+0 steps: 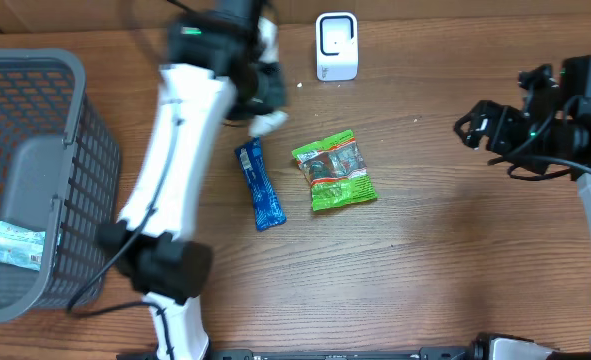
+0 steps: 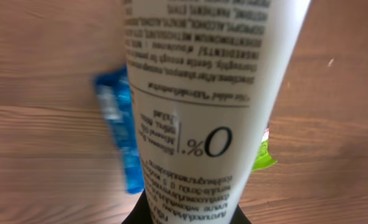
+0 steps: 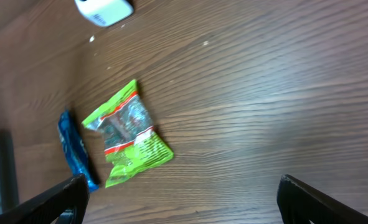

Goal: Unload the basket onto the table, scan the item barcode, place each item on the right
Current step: 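Place the white tube on the table right of the green bag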

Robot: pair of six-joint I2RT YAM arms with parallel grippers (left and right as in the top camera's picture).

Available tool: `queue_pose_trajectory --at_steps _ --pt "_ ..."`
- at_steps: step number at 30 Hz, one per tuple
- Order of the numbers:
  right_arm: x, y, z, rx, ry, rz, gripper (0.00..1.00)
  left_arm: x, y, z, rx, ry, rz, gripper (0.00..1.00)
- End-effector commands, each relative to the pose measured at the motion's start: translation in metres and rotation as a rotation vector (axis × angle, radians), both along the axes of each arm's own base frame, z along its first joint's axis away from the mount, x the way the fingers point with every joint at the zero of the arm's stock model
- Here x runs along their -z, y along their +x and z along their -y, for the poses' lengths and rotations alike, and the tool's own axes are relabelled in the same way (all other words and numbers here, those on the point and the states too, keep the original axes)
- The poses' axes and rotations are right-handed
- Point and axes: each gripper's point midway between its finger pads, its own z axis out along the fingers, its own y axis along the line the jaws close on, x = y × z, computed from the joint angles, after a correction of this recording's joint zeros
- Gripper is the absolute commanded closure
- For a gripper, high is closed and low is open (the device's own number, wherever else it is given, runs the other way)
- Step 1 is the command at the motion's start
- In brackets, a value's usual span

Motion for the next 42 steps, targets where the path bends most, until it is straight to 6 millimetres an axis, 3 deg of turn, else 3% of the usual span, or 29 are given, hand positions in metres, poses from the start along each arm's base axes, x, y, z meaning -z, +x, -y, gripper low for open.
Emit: queue_pose_trajectory --at_steps 1,8,10,15,20,24,27,30,34,38,39,42 --pt "-0.003 0.001 0.013 0.039 -0.002 0.010 0.03 0.038 -0.010 0.066 0.027 -0.055 -0.061 0.96" --pt "-0.004 0.001 0.021 0.061 -0.003 0.011 0.03 0.103 -0.023 0.189 0.078 -0.135 -0.054 0.96" --pt "-0.003 0.001 0.021 0.061 -0.003 0.011 0.03 0.123 -0.031 0.213 0.061 -0.147 -0.073 0.96" --pt "-0.003 0.000 0.021 0.061 -0.003 0.006 0.03 0.176 -0.058 0.241 -0.051 -0.128 -0.185 0.96" --pt "-0.003 0.000 0.021 0.061 -0.002 0.003 0.03 0.203 -0.077 0.251 -0.099 -0.123 -0.272 0.96" --pt "-0.003 0.000 0.021 0.061 -0.002 0.003 0.03 0.203 -0.075 0.253 -0.113 -0.134 -0.268 0.96" --pt "-0.003 0.000 0.021 0.061 -0.002 0.003 0.03 0.199 -0.073 0.261 -0.066 -0.173 -0.267 0.80" --pt "-0.003 0.000 0.021 0.061 -0.002 0.003 0.03 0.187 -0.064 0.269 0.019 -0.216 -0.232 0.79" --pt "-0.003 0.000 0.021 0.061 -0.002 0.004 0.03 0.153 -0.043 0.272 0.100 -0.253 -0.151 0.69" --pt "-0.003 0.000 0.021 0.061 -0.002 0.004 0.03 0.115 -0.024 0.270 0.189 -0.271 -0.060 0.28" --pt "-0.003 0.000 0.021 0.061 -0.002 0.004 0.03 0.108 -0.021 0.268 0.205 -0.273 -0.044 0.24" --pt "-0.002 -0.001 0.021 0.060 -0.002 0.002 0.03 0.076 -0.006 0.255 0.248 -0.275 0.014 0.24"
